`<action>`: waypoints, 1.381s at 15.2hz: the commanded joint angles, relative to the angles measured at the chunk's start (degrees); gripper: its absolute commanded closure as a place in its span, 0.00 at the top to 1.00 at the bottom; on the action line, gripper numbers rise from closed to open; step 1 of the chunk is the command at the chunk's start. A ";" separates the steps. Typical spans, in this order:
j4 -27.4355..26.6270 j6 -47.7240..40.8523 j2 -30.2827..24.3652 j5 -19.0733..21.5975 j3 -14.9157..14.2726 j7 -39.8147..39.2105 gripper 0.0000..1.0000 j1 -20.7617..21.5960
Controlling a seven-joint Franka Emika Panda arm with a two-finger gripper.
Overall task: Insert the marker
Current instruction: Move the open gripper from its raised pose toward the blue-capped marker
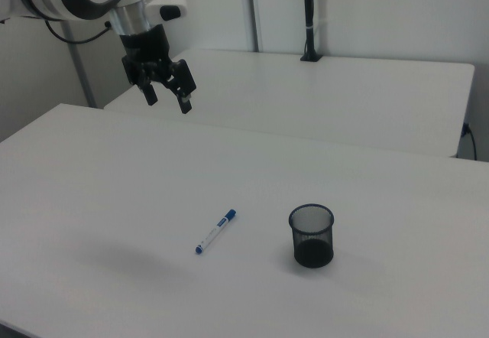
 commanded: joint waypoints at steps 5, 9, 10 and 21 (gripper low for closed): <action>-1.30 0.55 -1.03 0.97 -0.54 -0.96 1.00 0.76; -1.30 0.55 -1.04 0.97 -0.54 -0.96 1.00 0.85; -1.30 0.47 -1.03 0.97 -0.54 -1.48 1.00 0.85; -3.85 4.14 5.90 -4.46 -0.36 -14.41 1.00 -2.31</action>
